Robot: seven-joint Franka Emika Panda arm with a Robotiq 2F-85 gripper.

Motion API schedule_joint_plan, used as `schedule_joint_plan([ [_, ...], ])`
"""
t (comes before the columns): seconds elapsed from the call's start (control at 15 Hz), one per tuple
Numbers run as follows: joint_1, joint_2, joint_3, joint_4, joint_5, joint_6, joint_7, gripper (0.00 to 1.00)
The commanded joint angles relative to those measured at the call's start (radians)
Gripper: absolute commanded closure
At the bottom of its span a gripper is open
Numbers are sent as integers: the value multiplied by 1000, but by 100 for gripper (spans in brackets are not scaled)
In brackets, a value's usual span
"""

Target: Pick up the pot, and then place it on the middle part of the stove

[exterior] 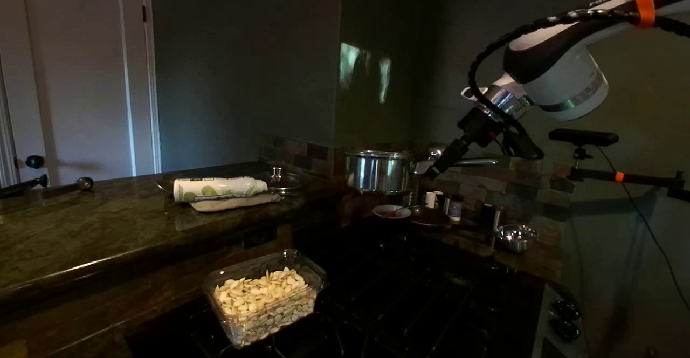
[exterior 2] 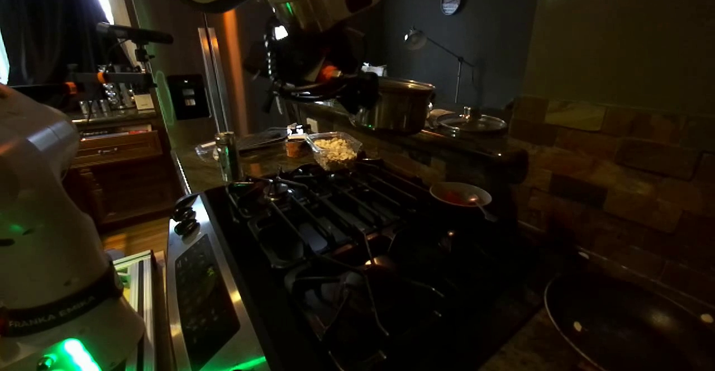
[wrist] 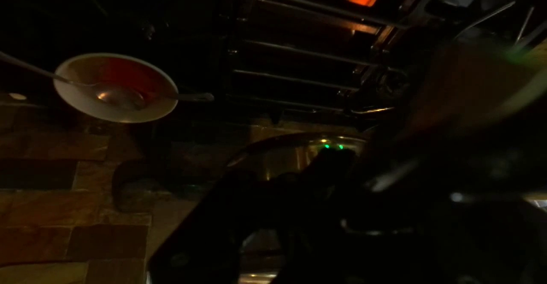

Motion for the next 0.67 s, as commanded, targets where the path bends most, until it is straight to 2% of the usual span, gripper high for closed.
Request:
schedule_joint_plan([
  [0.0, 65, -100, -28, -113, 6, 87, -13, 98],
  [0.2, 129, -82, -30, -146, 5, 166, -8, 98],
  [0.27, 122, -33, 1, -117, 54, 185, -40, 98],
  [0.33, 150, -8, 5, -128, 61, 256, -48, 98],
  [0.6, 209, 71, 3, -133, 68, 379, -69, 98],
])
